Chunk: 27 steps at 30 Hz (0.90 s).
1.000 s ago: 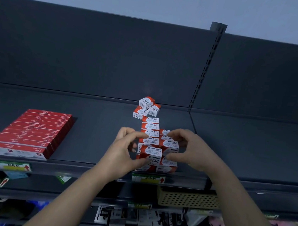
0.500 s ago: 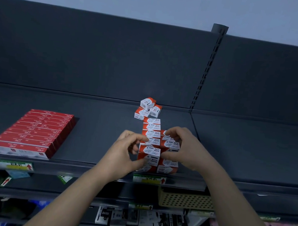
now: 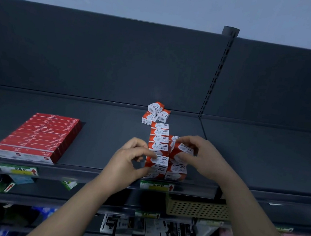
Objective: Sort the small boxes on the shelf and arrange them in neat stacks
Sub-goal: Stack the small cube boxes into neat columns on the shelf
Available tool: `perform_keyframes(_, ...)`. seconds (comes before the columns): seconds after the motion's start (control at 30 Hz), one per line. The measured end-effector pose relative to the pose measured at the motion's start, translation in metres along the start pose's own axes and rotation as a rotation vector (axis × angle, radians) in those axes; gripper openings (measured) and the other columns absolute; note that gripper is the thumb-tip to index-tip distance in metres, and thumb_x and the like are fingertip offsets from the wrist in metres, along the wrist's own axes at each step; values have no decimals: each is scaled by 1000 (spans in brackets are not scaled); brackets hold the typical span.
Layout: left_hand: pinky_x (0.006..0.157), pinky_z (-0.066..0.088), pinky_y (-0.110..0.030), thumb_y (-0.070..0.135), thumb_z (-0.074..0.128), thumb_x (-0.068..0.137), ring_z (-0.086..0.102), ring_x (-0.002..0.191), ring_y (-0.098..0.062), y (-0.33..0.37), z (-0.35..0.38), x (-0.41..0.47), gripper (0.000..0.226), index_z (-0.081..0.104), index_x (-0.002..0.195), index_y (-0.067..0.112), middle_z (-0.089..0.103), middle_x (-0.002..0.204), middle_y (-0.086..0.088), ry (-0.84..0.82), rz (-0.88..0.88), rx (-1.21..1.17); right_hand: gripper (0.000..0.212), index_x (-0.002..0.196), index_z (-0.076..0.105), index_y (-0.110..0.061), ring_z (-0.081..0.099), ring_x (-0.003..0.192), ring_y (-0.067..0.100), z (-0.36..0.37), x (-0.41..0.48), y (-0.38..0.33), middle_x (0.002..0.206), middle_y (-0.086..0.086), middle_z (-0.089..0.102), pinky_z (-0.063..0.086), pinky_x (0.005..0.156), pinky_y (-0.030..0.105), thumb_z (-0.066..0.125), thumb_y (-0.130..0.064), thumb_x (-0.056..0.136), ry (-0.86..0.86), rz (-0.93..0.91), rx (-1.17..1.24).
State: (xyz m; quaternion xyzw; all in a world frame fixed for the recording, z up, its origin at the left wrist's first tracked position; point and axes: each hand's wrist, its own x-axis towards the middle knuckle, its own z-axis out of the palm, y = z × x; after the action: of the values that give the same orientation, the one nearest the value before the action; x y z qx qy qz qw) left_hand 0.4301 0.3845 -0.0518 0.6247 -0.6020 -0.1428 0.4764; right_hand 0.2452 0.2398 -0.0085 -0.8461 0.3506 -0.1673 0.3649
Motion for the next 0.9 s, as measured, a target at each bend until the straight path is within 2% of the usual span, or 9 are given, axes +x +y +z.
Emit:
perform_keyframes(0.1, 72, 45, -17, 6, 83, 69, 53, 76, -14, -1, -1, -1, 32, 71, 90, 27, 58, 97, 12, 27, 5, 24, 33, 121, 56, -29, 55, 98, 4, -3, -2, -1, 112, -7, 53, 48, 82, 20, 63, -22, 90, 5, -3, 9)
perform_keyframes(0.23, 71, 47, -21, 8, 85, 66, 53, 74, -14, 2, -3, -2, 35, 70, 89, 30, 60, 94, 13, 56, -32, 1, 25, 114, 54, -27, 57, 97, 4, -2, -2, -2, 110, -8, 57, 49, 84, 23, 62, -23, 91, 30, 0, 62)
perform_keyframes(0.33, 79, 49, -25, 9, 85, 66, 56, 82, -13, 9, -8, -3, 37, 69, 92, 30, 63, 90, 11, 58, -109, -94, 21, 109, 53, -24, 61, 94, 6, -1, -2, 0, 103, -9, 63, 53, 81, 27, 62, -25, 90, 65, 24, 147)
perform_keyframes(0.43, 89, 48, -23, 4, 83, 66, 62, 89, -10, 17, -14, -1, 43, 65, 97, 27, 67, 88, 10, 64, -176, -234, 26, 112, 49, -24, 63, 94, 11, -2, -3, 2, 101, -5, 65, 51, 77, 26, 61, -26, 90, 116, 50, 239)
perform_keyframes(0.53, 79, 49, -22, -9, 76, 69, 63, 77, -9, 23, -21, 2, 48, 61, 101, 24, 65, 85, 7, 79, -193, -394, 42, 128, 42, -32, 62, 96, 16, -2, -5, 6, 102, 1, 64, 52, 85, 33, 59, -22, 91, 118, 79, 262)
perform_keyframes(0.6, 71, 48, -25, -13, 72, 72, 60, 73, -10, 24, -25, 4, 51, 59, 105, 24, 61, 87, 7, 86, -196, -445, 46, 132, 43, -34, 61, 98, 13, -2, -7, 7, 106, 0, 61, 52, 87, 33, 58, -19, 91, 99, 85, 243)
perform_keyframes(0.7, 76, 48, -23, -10, 72, 72, 62, 84, -13, 21, -28, 6, 53, 58, 107, 27, 65, 93, 7, 92, -186, -386, 38, 124, 53, -30, 61, 97, 9, -2, -8, 6, 106, -2, 63, 51, 73, 21, 59, -14, 90, 79, 87, 242)
perform_keyframes(0.77, 81, 49, -22, -9, 72, 71, 64, 93, -14, 22, -28, 7, 50, 58, 105, 26, 68, 99, 4, 94, -180, -330, 28, 113, 58, -29, 61, 94, 9, -2, -8, 5, 104, -3, 64, 49, 66, 19, 59, -13, 89, 73, 89, 262)
perform_keyframes(0.9, 79, 51, -19, -10, 71, 74, 66, 89, -10, 27, -28, 7, 40, 63, 98, 21, 72, 96, 4, 87, -178, -297, 18, 102, 61, -27, 65, 94, 13, -2, -7, 6, 101, -3, 67, 56, 81, 37, 63, -15, 88, 60, 99, 275)
